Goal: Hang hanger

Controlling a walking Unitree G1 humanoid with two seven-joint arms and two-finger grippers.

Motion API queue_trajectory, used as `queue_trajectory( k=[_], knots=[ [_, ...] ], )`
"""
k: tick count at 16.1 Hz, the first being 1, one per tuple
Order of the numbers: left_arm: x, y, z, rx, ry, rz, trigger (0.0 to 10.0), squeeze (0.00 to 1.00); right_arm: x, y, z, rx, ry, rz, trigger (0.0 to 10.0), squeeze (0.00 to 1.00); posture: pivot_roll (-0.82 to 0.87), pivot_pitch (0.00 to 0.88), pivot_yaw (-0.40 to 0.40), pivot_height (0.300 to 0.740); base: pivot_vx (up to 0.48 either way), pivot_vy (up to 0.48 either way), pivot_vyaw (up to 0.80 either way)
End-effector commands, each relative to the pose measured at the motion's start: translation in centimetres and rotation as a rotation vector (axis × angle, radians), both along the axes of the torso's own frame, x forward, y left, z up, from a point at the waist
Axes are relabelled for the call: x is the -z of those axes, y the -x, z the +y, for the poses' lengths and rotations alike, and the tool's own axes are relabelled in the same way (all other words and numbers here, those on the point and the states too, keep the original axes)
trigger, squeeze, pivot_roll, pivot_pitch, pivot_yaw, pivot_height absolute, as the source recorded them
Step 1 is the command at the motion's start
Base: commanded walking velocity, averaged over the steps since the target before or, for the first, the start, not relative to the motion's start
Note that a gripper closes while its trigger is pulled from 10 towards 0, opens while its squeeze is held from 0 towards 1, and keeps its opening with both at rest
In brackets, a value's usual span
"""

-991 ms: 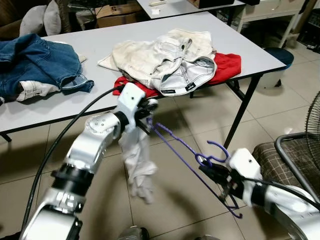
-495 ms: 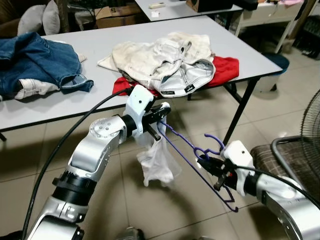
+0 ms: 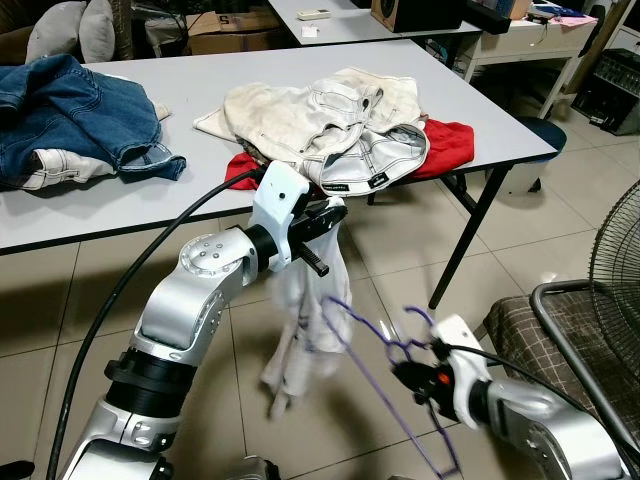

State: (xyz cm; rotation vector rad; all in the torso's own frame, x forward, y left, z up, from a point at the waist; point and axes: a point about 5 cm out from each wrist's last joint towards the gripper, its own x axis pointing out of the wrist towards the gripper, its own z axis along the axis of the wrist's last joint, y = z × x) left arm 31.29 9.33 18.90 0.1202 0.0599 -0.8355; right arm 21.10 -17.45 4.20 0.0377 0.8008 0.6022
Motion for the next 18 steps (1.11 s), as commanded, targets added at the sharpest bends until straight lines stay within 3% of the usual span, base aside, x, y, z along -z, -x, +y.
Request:
queue_trajectory(
  k=[1, 5, 7, 9, 10, 12, 14, 18],
  knots=[
    [-1.4, 0.3, -0.1, 0.017, 0.019, -0.053, 0.0, 0.00, 0.4, 0.2, -1.4, 0.060, 0.057, 0.017, 10.0, 0.00, -0.09, 0.051, -0.011, 0.740, 0.000, 0.000, 0.00],
    [-1.2, 0.5, -0.3, 0.045, -0.005, -0.046, 0.0, 0.00, -2.6, -1.3, -1.6, 0.048, -0.041, -0.176, 10.0, 0.00, -0.09, 0.054, -0.001, 0.740, 0.000, 0.000, 0.00],
    [-1.3, 0.5, -0.4, 0.053, -0.003, -0.047, 0.0, 0.00, -3.2, -1.3, -1.3, 0.007, -0.078, -0.199, 10.0, 0.00, -0.10, 0.055, 0.005, 0.740, 0.000, 0.000, 0.00],
    [-1.9, 0.5, -1.0, 0.070, 0.050, -0.044, 0.0, 0.00, -3.1, -1.4, -0.7, -0.049, -0.077, -0.207, 10.0, 0.00, -0.10, 0.056, 0.007, 0.740, 0.000, 0.000, 0.00],
    [-2.5, 0.6, -1.5, 0.089, 0.094, -0.039, 0.0, 0.00, -2.9, -1.9, -0.4, -0.065, -0.027, -0.245, 10.0, 0.00, -0.09, 0.055, 0.008, 0.740, 0.000, 0.000, 0.00],
    [-2.6, 0.6, -1.7, 0.098, 0.103, -0.037, 0.0, 0.00, -2.9, -2.3, -0.2, -0.066, -0.017, -0.258, 10.0, 0.00, -0.09, 0.056, 0.009, 0.740, 0.000, 0.000, 0.00],
    [-2.9, 0.7, -1.9, 0.098, 0.130, -0.033, 0.0, 0.00, -2.5, -2.9, 0.4, -0.058, -0.032, -0.232, 10.0, 0.00, -0.09, 0.057, 0.008, 0.740, 0.000, 0.000, 0.00],
    [-4.2, 0.0, -1.3, 0.026, 0.187, -0.063, 0.0, 0.00, 0.9, -0.6, -0.3, -0.113, 0.014, -0.014, 10.0, 0.00, -0.09, 0.052, -0.005, 0.740, 0.000, 0.000, 0.00]
  ],
)
